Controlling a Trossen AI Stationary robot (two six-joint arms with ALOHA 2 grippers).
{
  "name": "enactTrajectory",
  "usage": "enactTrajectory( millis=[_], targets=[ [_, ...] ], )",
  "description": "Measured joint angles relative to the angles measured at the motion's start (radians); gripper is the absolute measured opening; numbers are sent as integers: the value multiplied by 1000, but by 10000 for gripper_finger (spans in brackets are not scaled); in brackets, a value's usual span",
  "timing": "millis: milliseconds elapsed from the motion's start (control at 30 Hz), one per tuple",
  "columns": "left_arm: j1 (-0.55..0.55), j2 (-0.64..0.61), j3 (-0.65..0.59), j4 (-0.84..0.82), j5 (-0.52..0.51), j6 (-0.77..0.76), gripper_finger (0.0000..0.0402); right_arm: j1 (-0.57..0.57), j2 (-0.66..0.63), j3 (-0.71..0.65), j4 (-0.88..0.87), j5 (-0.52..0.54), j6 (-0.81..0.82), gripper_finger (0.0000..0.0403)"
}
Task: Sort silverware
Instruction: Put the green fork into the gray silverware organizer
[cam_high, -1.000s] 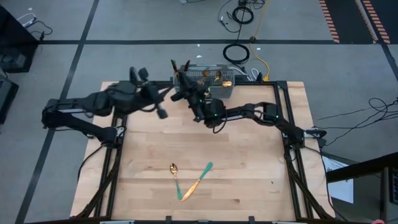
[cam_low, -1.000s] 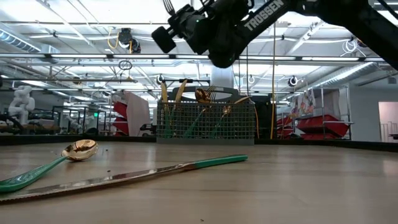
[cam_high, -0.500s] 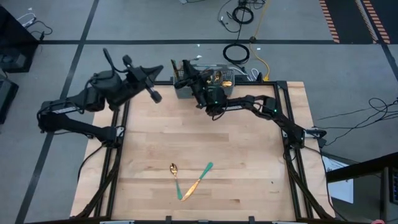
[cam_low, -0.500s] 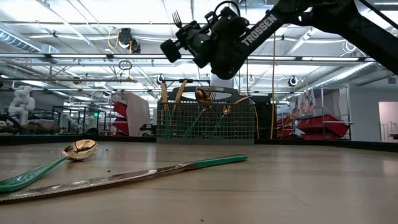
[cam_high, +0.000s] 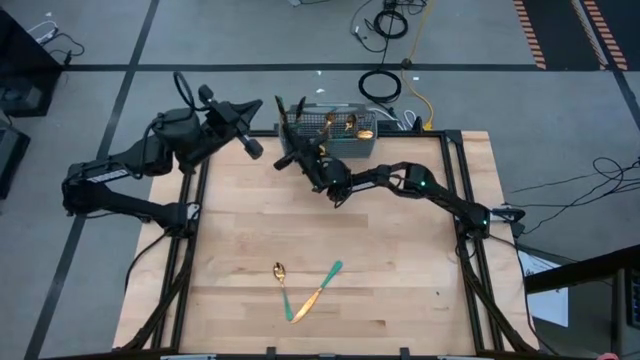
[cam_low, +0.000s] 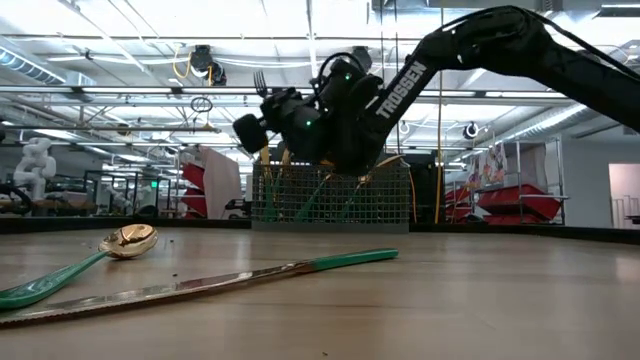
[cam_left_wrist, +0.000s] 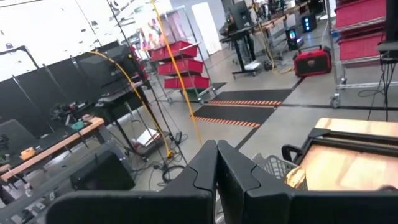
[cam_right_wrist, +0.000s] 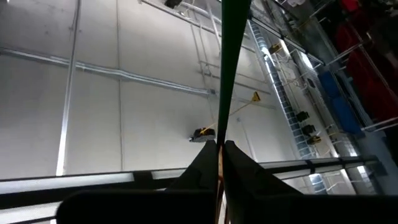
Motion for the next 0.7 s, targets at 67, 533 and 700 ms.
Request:
enactTrajectory(
  millis=[67,533,700],
  targets=[
    [1,0,0,-17,0,0,11,-4,0,0,2,2,-5,0],
    [0,0,0,-24,0,0,11,-41,1,1,2,-6,27,0],
    [1,0,0,-31,0,-1,11,-64,18,1,2,12,53,0]
  ],
)
